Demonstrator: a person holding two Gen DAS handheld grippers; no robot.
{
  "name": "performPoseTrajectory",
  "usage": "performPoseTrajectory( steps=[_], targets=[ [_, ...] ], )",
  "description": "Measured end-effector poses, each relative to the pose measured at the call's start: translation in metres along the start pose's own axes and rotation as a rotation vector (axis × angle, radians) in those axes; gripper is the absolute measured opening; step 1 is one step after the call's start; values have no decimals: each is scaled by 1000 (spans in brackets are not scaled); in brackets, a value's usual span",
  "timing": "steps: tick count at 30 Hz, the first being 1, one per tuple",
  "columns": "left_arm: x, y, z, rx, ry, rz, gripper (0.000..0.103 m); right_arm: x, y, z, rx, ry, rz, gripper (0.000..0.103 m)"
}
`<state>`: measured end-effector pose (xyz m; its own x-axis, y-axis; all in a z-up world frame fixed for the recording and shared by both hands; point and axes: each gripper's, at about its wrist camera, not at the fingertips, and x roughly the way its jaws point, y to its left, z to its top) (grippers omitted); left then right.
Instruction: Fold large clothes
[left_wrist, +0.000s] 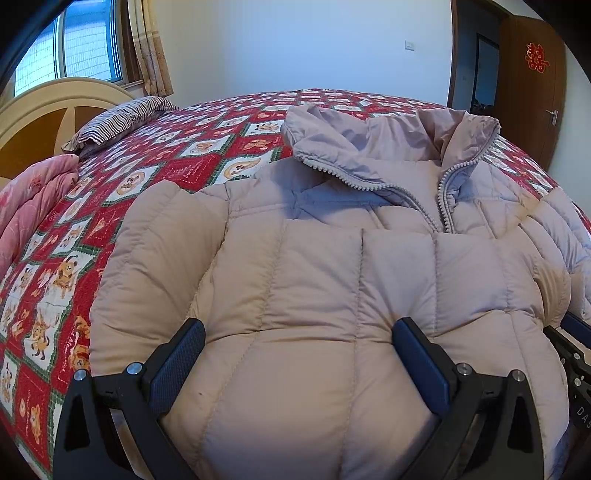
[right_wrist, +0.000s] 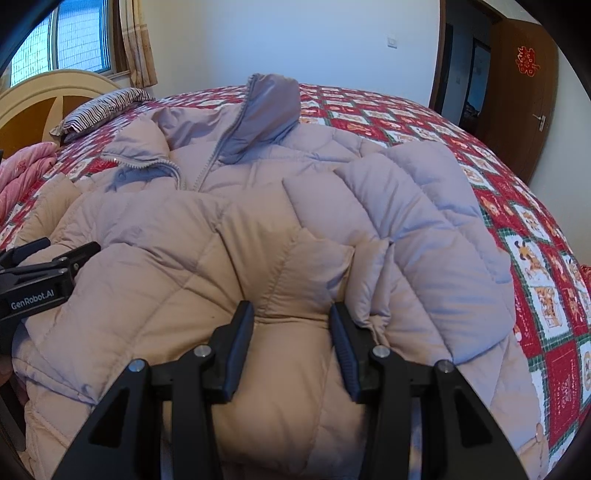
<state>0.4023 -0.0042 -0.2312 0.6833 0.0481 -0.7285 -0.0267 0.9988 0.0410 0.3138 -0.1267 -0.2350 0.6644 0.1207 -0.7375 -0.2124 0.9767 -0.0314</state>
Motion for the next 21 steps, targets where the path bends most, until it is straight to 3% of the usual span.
performPoseTrajectory(
  steps=[21],
  targets=[
    [-1, 2, 5, 7, 27, -11, 102, -2, 0, -2, -10, -6, -10, 47]
  ],
)
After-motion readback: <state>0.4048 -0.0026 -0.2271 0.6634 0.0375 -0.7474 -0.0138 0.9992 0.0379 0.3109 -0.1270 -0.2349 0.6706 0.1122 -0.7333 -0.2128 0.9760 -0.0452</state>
